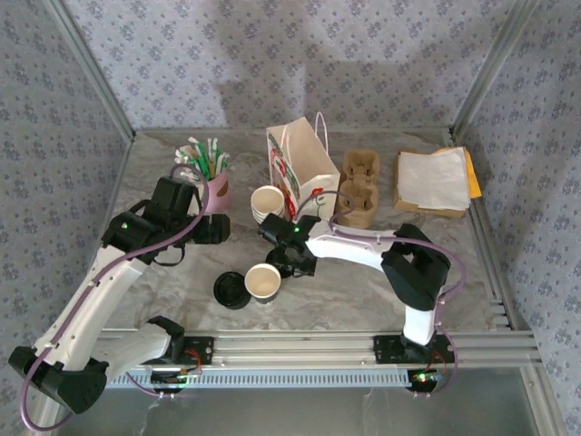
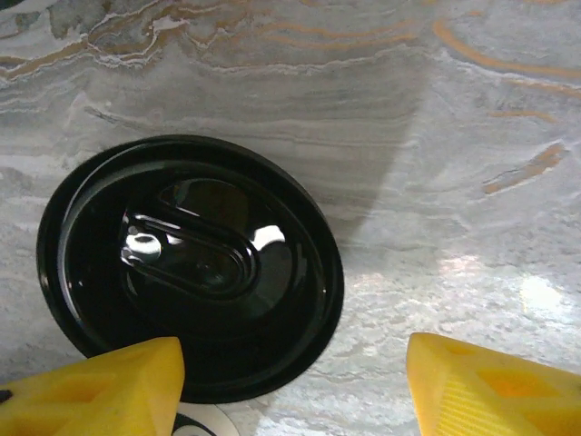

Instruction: Pack the takeout coffee

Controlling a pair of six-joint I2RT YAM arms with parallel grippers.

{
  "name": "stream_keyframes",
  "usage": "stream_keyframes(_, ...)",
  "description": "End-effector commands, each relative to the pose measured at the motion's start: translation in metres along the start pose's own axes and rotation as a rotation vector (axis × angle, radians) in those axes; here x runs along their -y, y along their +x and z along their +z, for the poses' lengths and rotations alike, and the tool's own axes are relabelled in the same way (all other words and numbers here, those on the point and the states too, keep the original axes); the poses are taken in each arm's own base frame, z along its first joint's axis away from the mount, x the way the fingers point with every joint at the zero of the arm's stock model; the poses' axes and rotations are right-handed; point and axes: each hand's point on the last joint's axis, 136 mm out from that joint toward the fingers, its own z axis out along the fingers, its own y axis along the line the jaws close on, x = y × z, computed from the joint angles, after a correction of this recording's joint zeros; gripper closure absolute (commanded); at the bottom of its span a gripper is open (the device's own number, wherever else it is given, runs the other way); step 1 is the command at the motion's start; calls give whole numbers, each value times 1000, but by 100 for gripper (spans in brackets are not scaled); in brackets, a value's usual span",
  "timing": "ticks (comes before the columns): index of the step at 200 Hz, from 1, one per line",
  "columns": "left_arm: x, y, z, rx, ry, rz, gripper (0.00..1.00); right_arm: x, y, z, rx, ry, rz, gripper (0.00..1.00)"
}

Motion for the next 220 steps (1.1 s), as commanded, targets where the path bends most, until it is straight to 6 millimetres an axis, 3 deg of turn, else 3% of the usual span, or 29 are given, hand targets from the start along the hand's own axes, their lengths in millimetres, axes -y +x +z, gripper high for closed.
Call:
stream_keyframes(1,0,-4,-7,28,6,4,16,13,3,8,-43,72,-15,35)
stream_keyframes(99,-1,-5,-8,41,7,14,15,39,3,20,-61,111,41,53)
stream_keyframes(133,-2,-4,-8,38,0,20,14,40,2,22,-61,112,32,55)
stream_keyframes(194,-3,-3,-10,40,-3,22,14,47,0,20,-51,119,21,73)
stream_keyframes(220,-5,-2,-13,46,-5,26,14,50,-2,16,-40,112,27,76)
